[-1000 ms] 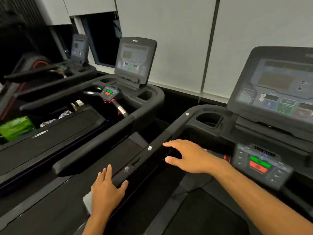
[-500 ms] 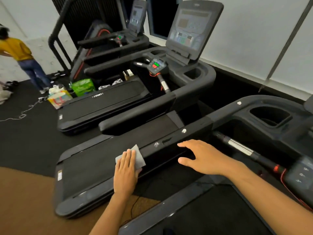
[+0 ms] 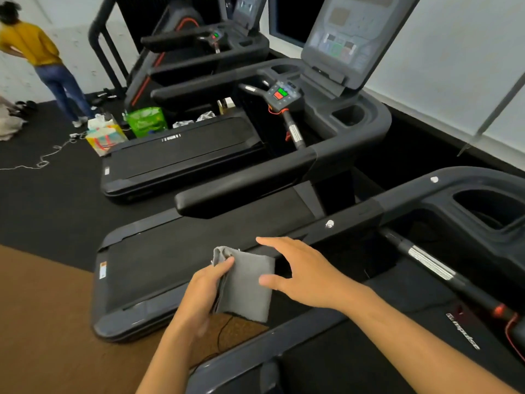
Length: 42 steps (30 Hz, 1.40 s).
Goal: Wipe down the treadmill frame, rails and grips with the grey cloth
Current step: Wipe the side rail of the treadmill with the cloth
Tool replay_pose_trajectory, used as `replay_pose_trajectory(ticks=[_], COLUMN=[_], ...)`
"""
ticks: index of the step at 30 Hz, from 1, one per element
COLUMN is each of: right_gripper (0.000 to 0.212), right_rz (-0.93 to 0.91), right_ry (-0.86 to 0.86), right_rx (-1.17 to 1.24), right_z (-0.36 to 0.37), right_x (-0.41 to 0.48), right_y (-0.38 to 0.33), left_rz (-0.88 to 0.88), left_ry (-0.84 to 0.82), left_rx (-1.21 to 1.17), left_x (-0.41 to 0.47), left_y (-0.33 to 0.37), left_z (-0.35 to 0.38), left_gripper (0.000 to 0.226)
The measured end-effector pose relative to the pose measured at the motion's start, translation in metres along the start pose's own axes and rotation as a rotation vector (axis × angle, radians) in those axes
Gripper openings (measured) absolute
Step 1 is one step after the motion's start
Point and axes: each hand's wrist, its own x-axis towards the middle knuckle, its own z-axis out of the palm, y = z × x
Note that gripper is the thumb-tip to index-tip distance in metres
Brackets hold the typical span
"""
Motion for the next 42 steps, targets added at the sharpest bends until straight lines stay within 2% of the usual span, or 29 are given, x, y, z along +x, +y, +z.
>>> replay_pose_trajectory(ticks=[3, 6, 8, 10, 15, 17, 19, 21, 24, 26, 28, 31, 32, 33, 35, 38, 42], right_gripper=[0.079, 0.054, 0.040, 0.035, 0.031, 0.030, 0.034, 0.038, 0.039, 0.034, 0.028, 0.019, 0.017, 0.017, 0.016, 0.010, 0.008], right_rz=[0.091, 0.137, 0.164, 0.175, 0.047, 0.027, 0.034, 0.081, 0.170, 0.227, 0.276, 0.321, 0.329, 0.337, 0.346, 0.336, 0.296], right_ry=[-0.126, -0.172, -0.131, -0.134, -0.225, -0.206, -0.142, -0.038, 0.095, 0.154, 0.189, 0.194, 0.189, 0.184, 0.191, 0.262, 0.335], right_rx=[0.178, 0.214, 0.241, 0.302, 0.232, 0.185, 0.160, 0.176, 0.196, 0.169, 0.156, 0.168, 0.164, 0.160, 0.163, 0.197, 0.194], right_z=[0.000, 0.001, 0.000, -0.001, -0.005, -0.006, -0.008, -0.013, -0.027, -0.037, -0.043, -0.046, -0.047, -0.048, -0.051, -0.052, -0.047], right_x=[0.024, 0.040, 0.049, 0.056, 0.072, 0.081, 0.087, 0.090, 0.088, 0.082, 0.074, 0.062, 0.058, 0.054, 0.048, 0.037, 0.023], right_y=[-0.010, -0.011, -0.010, -0.012, -0.027, -0.031, -0.026, -0.015, 0.010, 0.030, 0.048, 0.070, 0.076, 0.082, 0.091, 0.105, 0.124], left_rz=[-0.087, -0.099, -0.114, -0.109, -0.201, -0.227, -0.188, -0.095, 0.114, 0.263, 0.341, 0.261, 0.284, 0.343, 0.502, 0.596, 0.648], left_ry=[-0.187, -0.333, -0.367, -0.399, -0.495, -0.499, -0.431, -0.272, 0.017, 0.095, 0.116, -0.025, -0.053, -0.051, 0.065, 0.172, 0.118], left_rx=[-0.104, -0.018, 0.012, 0.046, -0.134, -0.214, -0.201, -0.103, 0.071, 0.252, 0.532, 0.914, 1.064, 1.221, 1.461, 1.529, 1.693], left_x=[-0.002, 0.008, 0.017, 0.024, 0.035, 0.035, 0.035, 0.039, 0.040, 0.041, 0.052, 0.076, 0.084, 0.091, 0.098, 0.107, 0.127], left_y=[0.003, 0.003, -0.002, -0.002, -0.006, -0.005, 0.003, 0.016, 0.037, 0.040, 0.027, -0.019, -0.040, -0.057, -0.076, -0.068, -0.066], left_z=[-0.008, -0.020, -0.028, -0.034, -0.043, -0.043, -0.043, -0.049, -0.061, -0.063, -0.062, -0.044, -0.036, -0.027, -0.016, -0.015, -0.016], left_gripper=[0.034, 0.048, 0.046, 0.046, 0.072, 0.069, 0.051, 0.038, 0.037, 0.038, 0.054, 0.091, 0.096, 0.097, 0.083, 0.069, 0.071])
